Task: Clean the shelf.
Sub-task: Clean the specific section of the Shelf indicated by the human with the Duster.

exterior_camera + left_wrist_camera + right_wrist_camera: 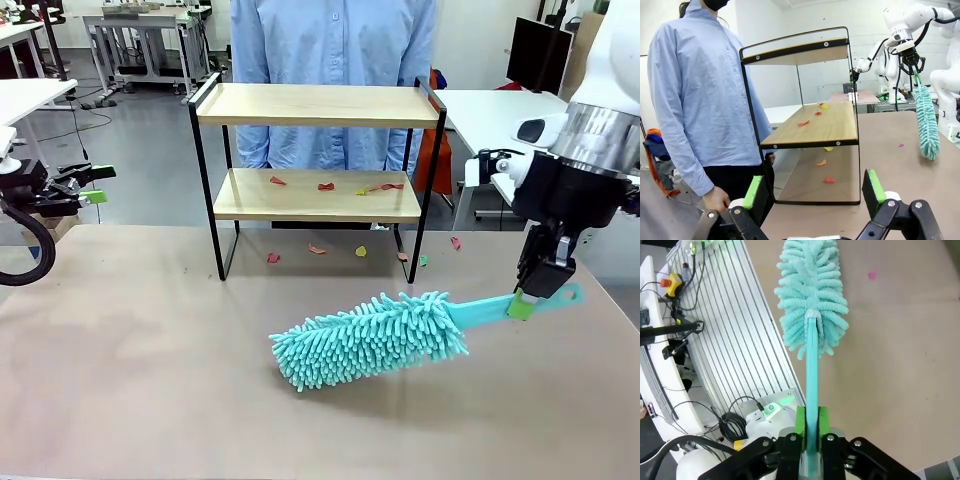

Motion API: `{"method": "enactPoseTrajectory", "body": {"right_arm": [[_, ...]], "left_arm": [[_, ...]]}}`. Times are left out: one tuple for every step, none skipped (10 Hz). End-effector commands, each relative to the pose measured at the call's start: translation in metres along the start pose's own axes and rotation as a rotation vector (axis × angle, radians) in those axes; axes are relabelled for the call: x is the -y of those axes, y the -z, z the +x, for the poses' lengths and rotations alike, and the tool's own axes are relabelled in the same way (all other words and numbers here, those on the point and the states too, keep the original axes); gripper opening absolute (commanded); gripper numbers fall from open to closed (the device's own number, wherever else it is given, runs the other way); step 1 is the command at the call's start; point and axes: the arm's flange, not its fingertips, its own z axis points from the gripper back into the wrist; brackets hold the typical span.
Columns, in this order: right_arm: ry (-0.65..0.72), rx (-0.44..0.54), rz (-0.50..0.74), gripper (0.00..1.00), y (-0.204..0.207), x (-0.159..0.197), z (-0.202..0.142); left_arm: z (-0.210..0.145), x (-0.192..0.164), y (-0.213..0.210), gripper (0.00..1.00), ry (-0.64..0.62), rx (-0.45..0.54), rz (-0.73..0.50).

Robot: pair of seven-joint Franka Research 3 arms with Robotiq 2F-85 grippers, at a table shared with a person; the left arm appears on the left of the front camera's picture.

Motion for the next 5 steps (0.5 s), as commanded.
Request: {"method": "enactPoseTrajectory", "body": {"right_arm": [[-0.006, 0.008, -0.01, 0.13, -0.0035, -0.0004, 0.0006], [-0.006, 0.008, -0.01, 0.13, -0.0035, -0.0004, 0.0006], [-0.006, 0.008, -0.01, 0.13, -0.0035, -0.0004, 0.0006], [-0.006, 0.008, -0.01, 0.13, -0.0035, -0.0004, 0.0006], [-0.006, 0.008, -0.01, 0.13, -0.0035, -0.0004, 0.0006]], "left_arm": [[0.0032, 0.0022, 0.0006, 1.0, 0.009, -0.005, -0.008], [0.0032, 0.0022, 0.0006, 1.0, 0.009, -0.005, -0.008], [0.0032, 0.0022, 0.0006, 1.0, 0.009, -0.005, -0.008], [0.0032, 0.0022, 0.0006, 1.0, 0.009, -0.005, -0.008], [0.0032, 0.0022, 0.0006, 1.0, 0.009, -0.005, -0.008]]}}
